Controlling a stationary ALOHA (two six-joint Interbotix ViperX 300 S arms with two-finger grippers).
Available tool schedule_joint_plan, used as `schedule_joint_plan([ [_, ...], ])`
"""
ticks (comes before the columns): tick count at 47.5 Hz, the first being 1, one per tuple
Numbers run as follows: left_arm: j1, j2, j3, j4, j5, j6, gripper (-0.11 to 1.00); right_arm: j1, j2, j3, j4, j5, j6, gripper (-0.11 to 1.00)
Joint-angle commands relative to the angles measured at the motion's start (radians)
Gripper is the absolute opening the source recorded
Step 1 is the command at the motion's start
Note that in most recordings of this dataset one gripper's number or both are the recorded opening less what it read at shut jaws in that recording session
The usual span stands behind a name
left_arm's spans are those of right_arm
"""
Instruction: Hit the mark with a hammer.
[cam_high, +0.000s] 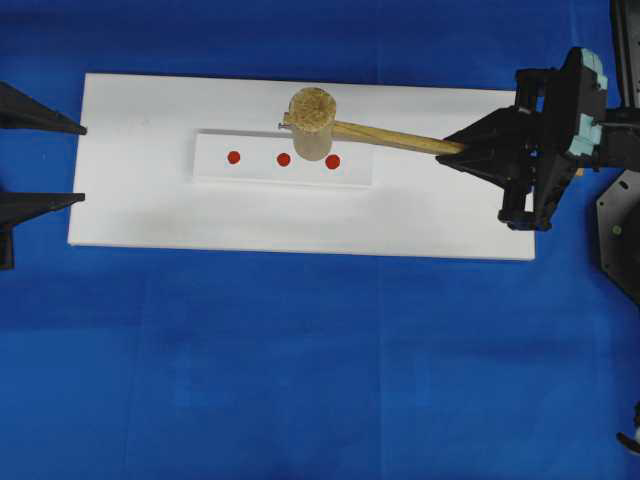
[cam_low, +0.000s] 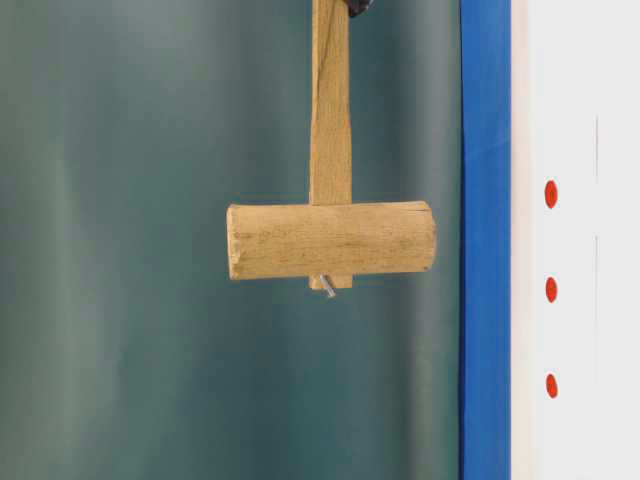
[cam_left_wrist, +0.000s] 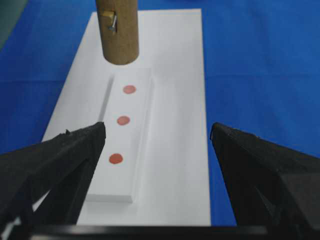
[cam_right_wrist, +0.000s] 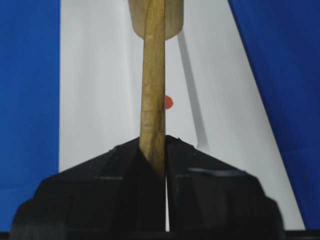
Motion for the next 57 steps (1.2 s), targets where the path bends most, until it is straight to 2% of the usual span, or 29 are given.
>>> schedule_joint_plan([
  [1,0.003,0.011,-0.009,-0.002,-0.005,0.000,0.84,0.000,0.012,-0.048,-0.003,-0.008,-0.003,0.02],
  [24,0.008,0.011,-0.009,-0.002,-0.002,0.000,0.84,0.043,0.267,-0.284,-0.003,-0.029,-0.005,0.02],
  [32,0.011,0.011,-0.009,-0.002,-0.002,0.000,0.84,0.058,0.345,-0.356,-0.020,-0.025,-0.005,0.02],
  [37,0.014,0.009,-0.009,-0.002,-0.002,0.000,0.84,0.063,0.357,-0.368,-0.037,-0.021,-0.006,0.02],
  [49,0.044,0.029,-0.005,-0.002,-0.026,-0.005,0.84,0.066,0.359,-0.370,-0.038,-0.021,-0.005,0.02],
  [57,0.052,0.132,0.003,-0.002,-0.183,-0.014,0.85,0.067,0.359,-0.368,-0.040,-0.026,-0.005,0.02],
])
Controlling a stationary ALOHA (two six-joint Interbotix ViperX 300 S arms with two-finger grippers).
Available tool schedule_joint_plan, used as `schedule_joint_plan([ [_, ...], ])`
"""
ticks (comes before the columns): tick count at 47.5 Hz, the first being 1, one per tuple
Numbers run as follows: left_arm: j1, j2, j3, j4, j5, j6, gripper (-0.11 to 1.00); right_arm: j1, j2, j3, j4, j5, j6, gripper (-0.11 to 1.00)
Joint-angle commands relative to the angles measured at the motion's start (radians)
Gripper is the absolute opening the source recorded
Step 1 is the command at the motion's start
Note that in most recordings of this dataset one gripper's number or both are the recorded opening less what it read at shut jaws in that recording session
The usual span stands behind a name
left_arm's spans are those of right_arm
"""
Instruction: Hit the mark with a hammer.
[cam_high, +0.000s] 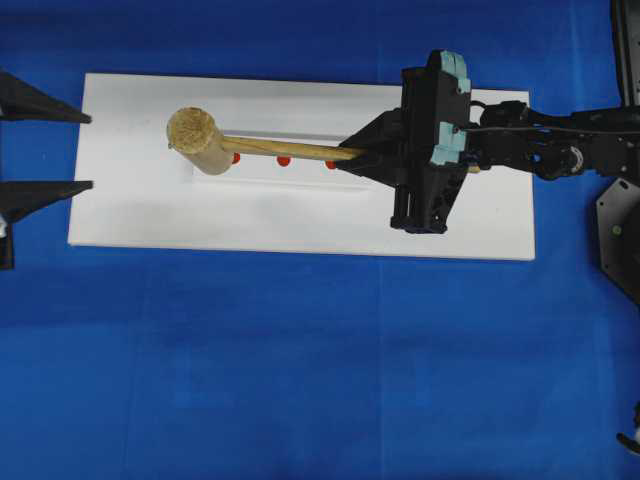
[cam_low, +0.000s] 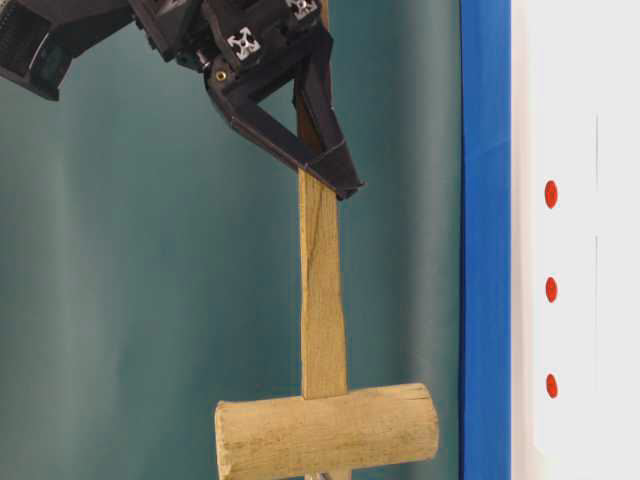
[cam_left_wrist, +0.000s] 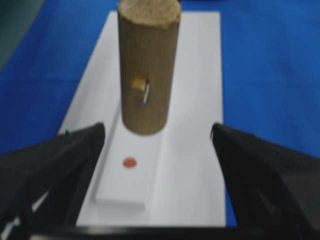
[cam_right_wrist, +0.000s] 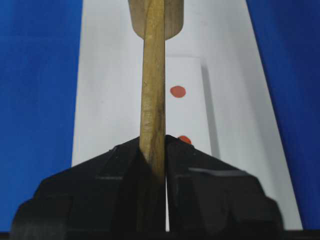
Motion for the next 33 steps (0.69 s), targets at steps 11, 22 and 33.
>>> schedule_joint_plan([
  [11,0.003,0.252,-0.046,-0.002,-0.264,-0.002,0.85,0.003,-0.011,-0.034,-0.003,-0.011,-0.002,0.02],
  [22,0.002,0.459,-0.129,-0.002,-0.328,-0.002,0.85,0.003,-0.011,-0.034,-0.005,-0.012,-0.002,0.02],
  [33,-0.008,0.601,-0.225,-0.002,-0.330,0.000,0.89,0.003,-0.012,-0.032,-0.009,-0.012,-0.002,0.02],
])
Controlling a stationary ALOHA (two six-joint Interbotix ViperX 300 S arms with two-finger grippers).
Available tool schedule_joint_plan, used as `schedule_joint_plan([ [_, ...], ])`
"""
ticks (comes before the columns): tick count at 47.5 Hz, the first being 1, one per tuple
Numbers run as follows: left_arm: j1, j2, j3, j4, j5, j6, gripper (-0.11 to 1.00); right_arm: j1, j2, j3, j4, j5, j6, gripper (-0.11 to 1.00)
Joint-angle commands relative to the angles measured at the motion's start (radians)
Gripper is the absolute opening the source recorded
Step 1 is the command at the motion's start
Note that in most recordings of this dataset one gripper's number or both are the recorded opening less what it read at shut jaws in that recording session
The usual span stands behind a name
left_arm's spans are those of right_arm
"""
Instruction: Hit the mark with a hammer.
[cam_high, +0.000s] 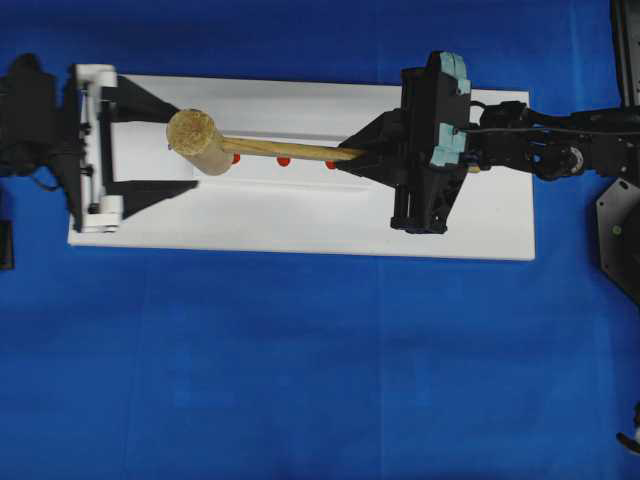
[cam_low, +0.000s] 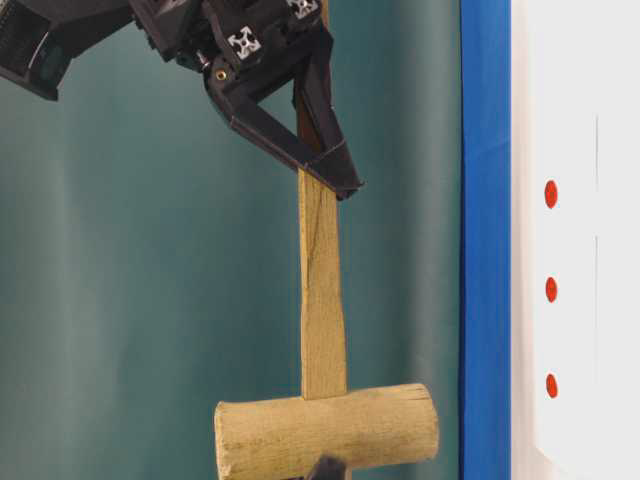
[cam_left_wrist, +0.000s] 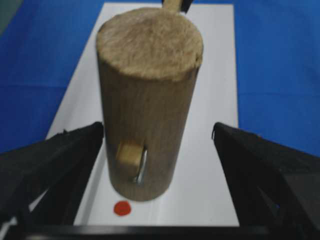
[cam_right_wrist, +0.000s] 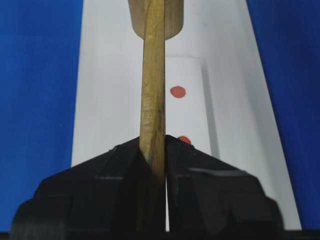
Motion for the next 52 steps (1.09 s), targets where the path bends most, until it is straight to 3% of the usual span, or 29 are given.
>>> schedule_joint_plan([
  [1,-0.006,0.040,-0.058,-0.002,-0.011,0.000,0.90,0.002,-0.012,-0.032,-0.003,-0.012,-0.002,0.02],
  [22,0.000,0.094,-0.107,-0.002,-0.009,0.012,0.88,0.002,-0.011,-0.034,-0.008,-0.008,0.000,0.02],
  [26,0.000,0.097,-0.109,-0.002,-0.006,0.011,0.79,0.002,-0.012,-0.034,-0.009,-0.005,-0.002,0.02],
  [32,0.000,0.097,-0.107,-0.002,-0.005,0.012,0.45,0.002,-0.012,-0.032,-0.020,-0.005,-0.002,0.02],
  [52,0.000,0.095,-0.103,-0.002,0.012,0.003,0.45,0.002,-0.011,-0.032,-0.021,0.000,-0.002,0.02],
])
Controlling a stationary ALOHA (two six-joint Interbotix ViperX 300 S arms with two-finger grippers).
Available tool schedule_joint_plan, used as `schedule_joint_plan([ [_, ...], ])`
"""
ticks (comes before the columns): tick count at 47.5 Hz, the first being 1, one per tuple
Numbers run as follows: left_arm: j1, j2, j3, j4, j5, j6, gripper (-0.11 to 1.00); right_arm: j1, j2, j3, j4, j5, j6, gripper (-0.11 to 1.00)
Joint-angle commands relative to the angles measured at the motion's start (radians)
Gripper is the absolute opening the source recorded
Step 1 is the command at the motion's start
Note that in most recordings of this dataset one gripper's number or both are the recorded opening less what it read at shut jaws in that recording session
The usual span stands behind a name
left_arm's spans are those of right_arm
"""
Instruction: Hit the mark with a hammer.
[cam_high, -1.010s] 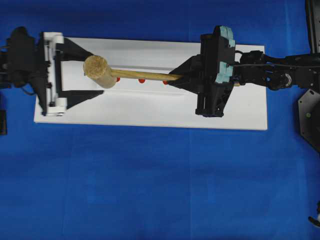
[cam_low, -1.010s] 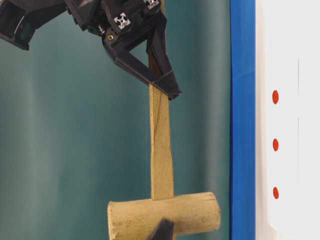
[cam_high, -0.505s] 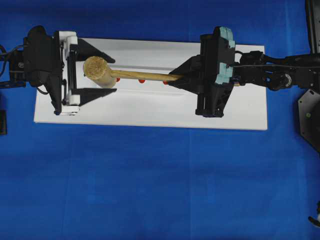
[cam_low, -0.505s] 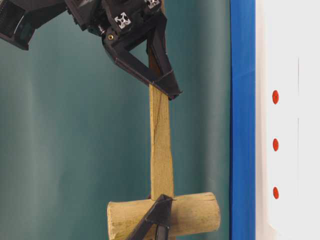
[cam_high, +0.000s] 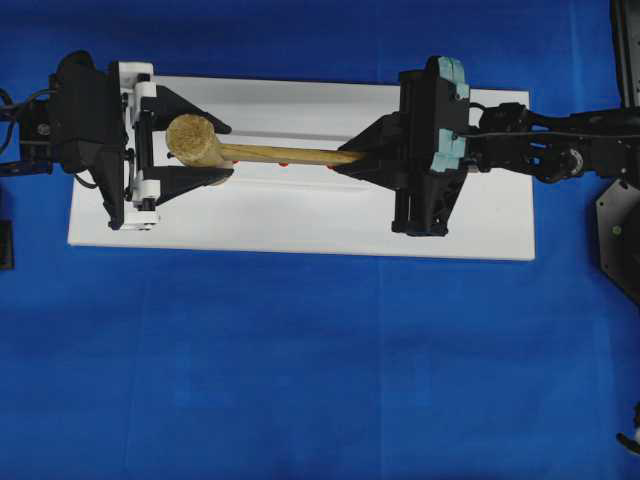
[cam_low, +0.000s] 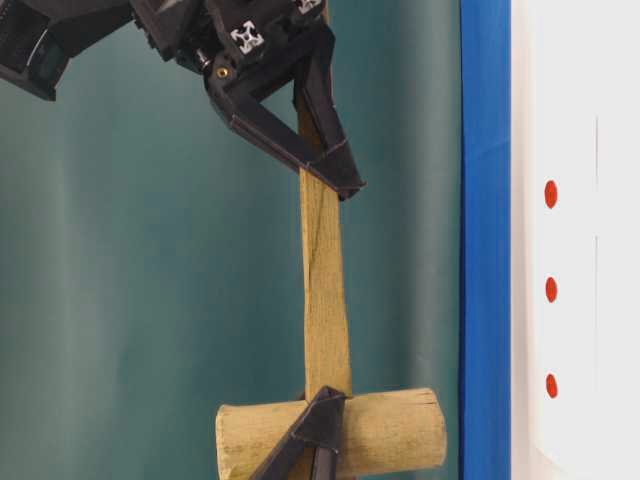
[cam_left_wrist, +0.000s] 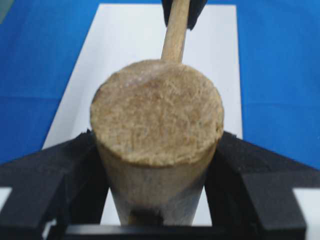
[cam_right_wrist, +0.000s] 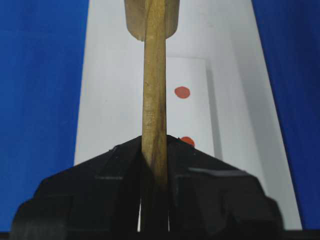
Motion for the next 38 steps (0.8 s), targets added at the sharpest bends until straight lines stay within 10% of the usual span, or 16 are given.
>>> schedule_joint_plan([
  [1,0.000,-0.006,-0.017,-0.002,-0.002,-0.005,0.45,-0.002,-0.012,-0.032,-0.003,-0.005,0.000,0.02],
  [17,0.000,-0.008,-0.017,-0.003,-0.002,-0.008,0.45,-0.002,-0.011,-0.032,-0.003,0.014,0.003,0.07],
  [32,0.000,-0.011,-0.017,-0.003,-0.002,-0.078,0.45,-0.002,-0.012,-0.031,-0.011,-0.002,0.002,0.91],
  [38,0.000,-0.018,-0.017,-0.003,0.000,-0.164,0.45,-0.002,-0.012,-0.032,-0.032,-0.006,0.002,0.89],
])
